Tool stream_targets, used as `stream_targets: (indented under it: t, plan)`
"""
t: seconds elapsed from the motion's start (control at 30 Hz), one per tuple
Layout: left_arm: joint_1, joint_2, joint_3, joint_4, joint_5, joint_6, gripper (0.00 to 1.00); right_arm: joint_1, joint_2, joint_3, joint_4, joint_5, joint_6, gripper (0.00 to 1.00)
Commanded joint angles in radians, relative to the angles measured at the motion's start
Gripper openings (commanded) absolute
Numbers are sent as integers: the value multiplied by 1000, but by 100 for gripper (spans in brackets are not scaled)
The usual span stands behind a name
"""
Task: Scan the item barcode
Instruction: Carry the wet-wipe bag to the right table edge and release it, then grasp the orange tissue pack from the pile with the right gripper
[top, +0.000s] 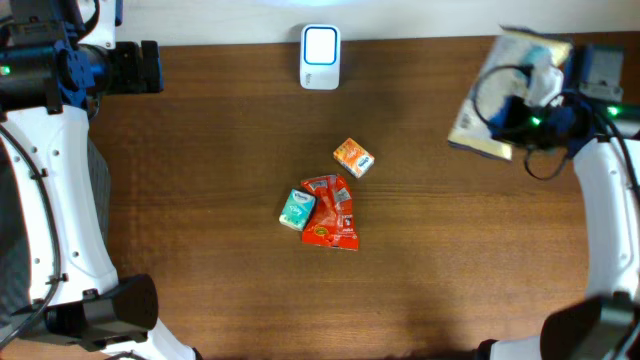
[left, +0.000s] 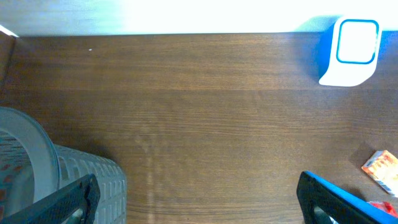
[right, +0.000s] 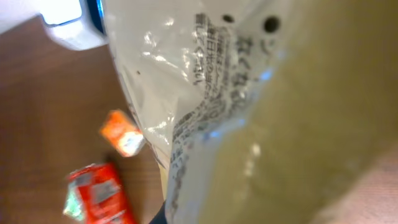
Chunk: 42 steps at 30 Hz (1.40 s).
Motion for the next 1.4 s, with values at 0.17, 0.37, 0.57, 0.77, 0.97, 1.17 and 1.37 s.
stream_targets:
  t: [0.17, 0.37, 0.57, 0.77, 0.97, 1.17, 1.37]
  plan:
    - [3, 2, -2, -2, 10, 13, 99, -182, 190, -285, 222, -245, -45, 4]
    - [3, 2, -2, -2, 10, 13, 99, -226, 202, -235, 107, -217, -101, 62]
    - [3, 2, -2, -1, 10, 13, 99, -158, 200, 75, -188, -220, -243, 67]
    - [3, 2, -2, -2, 10, 13, 99, 95, 201, 305, -237, -9, -267, 67]
    - [3, 2, -2, -2, 10, 13, 99, 324, 270, 305, -79, 91, -271, 66]
    - [3, 2, -2, -2, 10, 13, 99, 430, 444, 306, 16, 66, -290, 62]
    - [3, 2, -2, -2, 10, 13, 99, 476, 589, 305, 62, -29, -322, 55]
